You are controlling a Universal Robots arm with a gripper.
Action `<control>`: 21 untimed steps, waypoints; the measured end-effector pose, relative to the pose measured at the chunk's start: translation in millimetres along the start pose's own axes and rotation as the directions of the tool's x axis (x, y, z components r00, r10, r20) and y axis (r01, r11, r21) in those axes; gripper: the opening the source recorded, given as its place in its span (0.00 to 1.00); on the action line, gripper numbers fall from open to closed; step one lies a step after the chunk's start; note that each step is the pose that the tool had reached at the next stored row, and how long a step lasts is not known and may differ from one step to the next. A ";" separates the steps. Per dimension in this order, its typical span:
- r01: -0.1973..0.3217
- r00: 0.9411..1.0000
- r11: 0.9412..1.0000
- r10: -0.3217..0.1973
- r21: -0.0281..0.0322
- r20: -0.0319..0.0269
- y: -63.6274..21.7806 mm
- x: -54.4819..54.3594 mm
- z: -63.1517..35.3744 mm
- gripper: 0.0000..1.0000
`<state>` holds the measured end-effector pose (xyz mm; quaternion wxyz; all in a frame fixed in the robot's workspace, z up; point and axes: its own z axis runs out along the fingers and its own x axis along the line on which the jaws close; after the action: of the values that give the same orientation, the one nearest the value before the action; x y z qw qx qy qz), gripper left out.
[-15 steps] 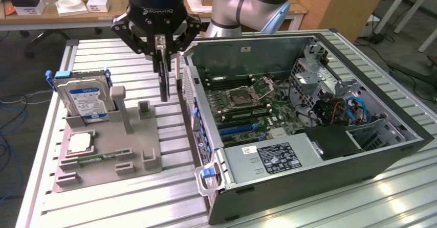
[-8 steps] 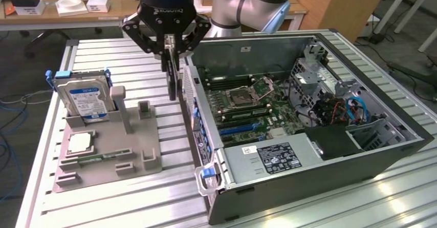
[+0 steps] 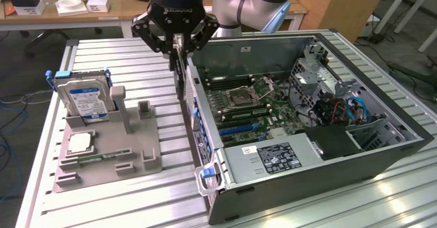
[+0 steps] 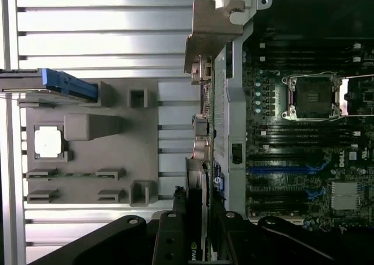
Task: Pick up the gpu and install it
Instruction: 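Pick up the gpu and move the gpu toward the slot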
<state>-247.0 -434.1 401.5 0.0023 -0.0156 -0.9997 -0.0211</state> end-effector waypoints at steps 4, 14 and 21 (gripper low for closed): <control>0.000 1.000 1.000 0.000 0.000 0.000 0.2 -7.3 0.0 0.26; 0.000 1.000 1.000 0.001 0.019 -0.009 0.9 -28.8 -0.3 0.26; -0.001 1.000 1.000 0.001 0.024 -0.012 1.2 -40.0 -0.3 0.26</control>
<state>-207.0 -434.2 401.7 0.0084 -0.0158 -0.9998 -0.0090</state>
